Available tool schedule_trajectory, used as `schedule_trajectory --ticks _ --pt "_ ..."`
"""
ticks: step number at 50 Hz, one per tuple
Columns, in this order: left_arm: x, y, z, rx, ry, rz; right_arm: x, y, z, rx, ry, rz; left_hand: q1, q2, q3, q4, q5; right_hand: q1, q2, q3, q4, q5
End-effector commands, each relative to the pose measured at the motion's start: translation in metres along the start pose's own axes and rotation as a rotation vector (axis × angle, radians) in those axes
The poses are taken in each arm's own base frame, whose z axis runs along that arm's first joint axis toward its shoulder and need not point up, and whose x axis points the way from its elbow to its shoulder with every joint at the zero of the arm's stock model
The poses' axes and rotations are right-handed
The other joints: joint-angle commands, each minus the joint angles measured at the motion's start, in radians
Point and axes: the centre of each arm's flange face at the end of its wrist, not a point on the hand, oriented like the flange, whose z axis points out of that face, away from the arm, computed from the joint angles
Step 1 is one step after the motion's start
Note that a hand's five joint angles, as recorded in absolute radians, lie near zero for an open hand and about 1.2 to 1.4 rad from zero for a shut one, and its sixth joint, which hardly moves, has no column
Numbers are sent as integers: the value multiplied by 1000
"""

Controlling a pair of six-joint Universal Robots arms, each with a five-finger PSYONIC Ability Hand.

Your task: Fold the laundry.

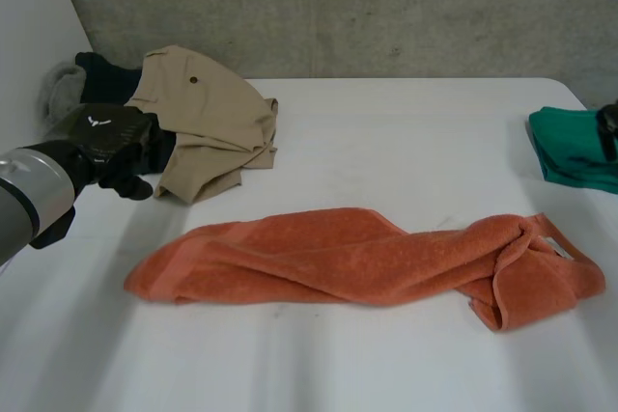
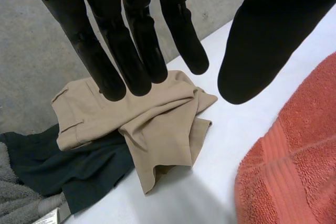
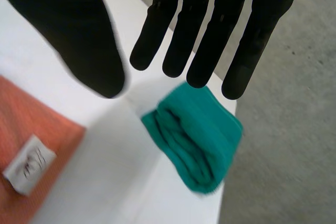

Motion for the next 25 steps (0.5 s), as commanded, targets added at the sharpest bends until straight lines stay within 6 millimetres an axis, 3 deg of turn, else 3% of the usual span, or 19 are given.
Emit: schedule_trajectory --ticks 1,7,10,13,15,25 --pt "-8 -7 -2 25 -18 -26 -26 -15 -3 67 -63 97 10 11 5 11 4 165 163 164 163 171" --pt "-10 -13 -2 40 -7 -18 -30 -15 -6 57 -72 211 -181 -180 -186 -180 -186 -111 -112 -111 -113 -105" --pt "-8 -16 -2 48 18 -15 -38 -13 -7 33 -98 283 -395 -394 -400 -394 -400 -247 -248 -247 -248 -240" --pt "-5 -14 5 38 44 -8 -48 -8 -8 3 -116 346 -460 -459 -465 -459 -465 -410 -412 -411 -412 -404" --pt "-2 -6 15 12 72 2 -58 -1 -8 -29 -134 382 -495 -494 -500 -494 -500 -525 -527 -526 -527 -519" --pt "24 34 55 -100 186 111 -94 30 6 -110 -147 429 -486 -486 -492 -486 -492 -634 -636 -635 -636 -628"
